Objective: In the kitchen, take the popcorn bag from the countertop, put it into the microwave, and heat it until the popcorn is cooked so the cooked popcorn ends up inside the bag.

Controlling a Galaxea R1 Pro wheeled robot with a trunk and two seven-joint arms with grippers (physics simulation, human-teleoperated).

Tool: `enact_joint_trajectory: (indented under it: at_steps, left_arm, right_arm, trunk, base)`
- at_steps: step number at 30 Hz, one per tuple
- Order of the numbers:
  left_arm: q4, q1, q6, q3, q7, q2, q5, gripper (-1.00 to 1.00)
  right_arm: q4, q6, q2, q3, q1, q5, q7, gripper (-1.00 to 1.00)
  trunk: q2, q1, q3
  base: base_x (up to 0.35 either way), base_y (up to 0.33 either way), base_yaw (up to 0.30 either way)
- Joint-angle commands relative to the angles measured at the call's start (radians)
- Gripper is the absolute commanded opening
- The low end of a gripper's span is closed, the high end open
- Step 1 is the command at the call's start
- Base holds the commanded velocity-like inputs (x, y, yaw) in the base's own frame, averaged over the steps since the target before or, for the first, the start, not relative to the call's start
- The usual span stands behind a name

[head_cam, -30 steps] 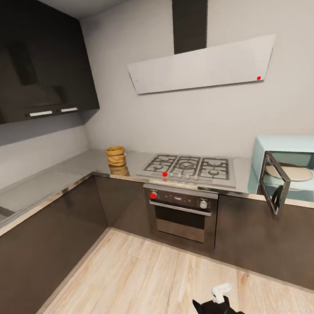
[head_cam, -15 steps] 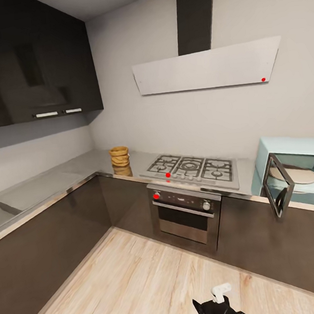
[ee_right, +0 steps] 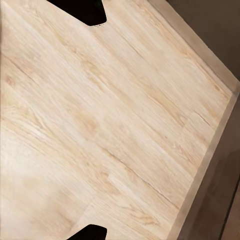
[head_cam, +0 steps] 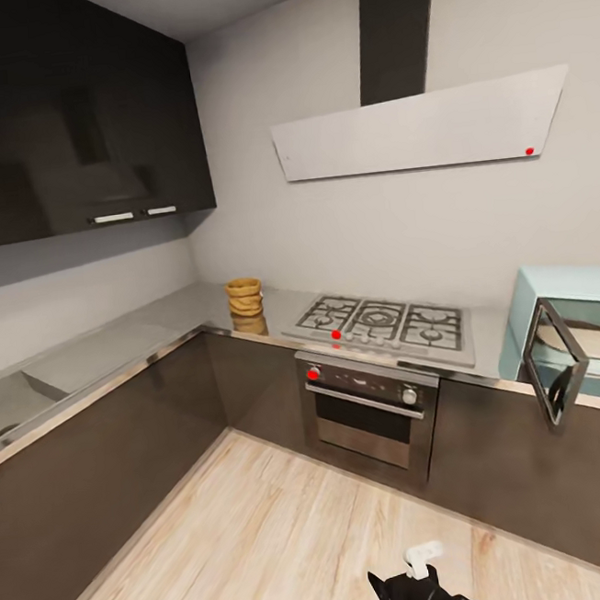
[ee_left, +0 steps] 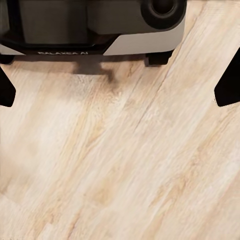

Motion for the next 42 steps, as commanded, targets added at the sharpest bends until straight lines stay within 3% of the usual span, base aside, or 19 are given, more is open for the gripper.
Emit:
enact_joint_trajectory:
  at_steps: [1,19,25,31,42]
  left_arm:
    - [0.001,-0.001,-0.004,0.001,0.001,0.0,0.002,1.0]
    - [-0.002,-0.002,-0.003,0.001,0.001,-0.005,0.001,1.0]
    - [-0.008,-0.018,0.001,0.033,0.004,-0.006,0.0,1.0]
    - [-0.009,-0.019,0.001,0.125,0.002,-0.005,-0.002,1.0]
    - [-0.009,-0.019,0.001,0.136,0.0,-0.005,-0.003,1.0]
  right_arm:
    - [0.0,-0.003,0.0,0.001,-0.001,0.001,0.001,1.0]
    - [0.0,-0.003,-0.003,-0.001,-0.001,0.001,0.002,1.0]
    - [0.0,-0.003,-0.002,-0.001,0.0,0.001,0.002,1.0]
    - [0.0,-0.003,-0.002,0.0,0.0,0.001,0.002,1.0]
    - [0.0,-0.003,-0.001,0.001,-0.001,0.001,0.001,1.0]
  trunk:
    - [0.006,-0.004,0.001]
    - [0.132,-0.073,0.054]
    - [0.167,-0.092,0.07]
    - [0.174,-0.096,0.073]
    - [0.174,-0.096,0.073]
  base:
    - [0.0,0.0,0.24]
    - [0.0,0.0,0.047]
    - [0.0,0.0,0.0]
    - [0.007,-0.016,0.0]
    - [0.079,-0.039,0.038]
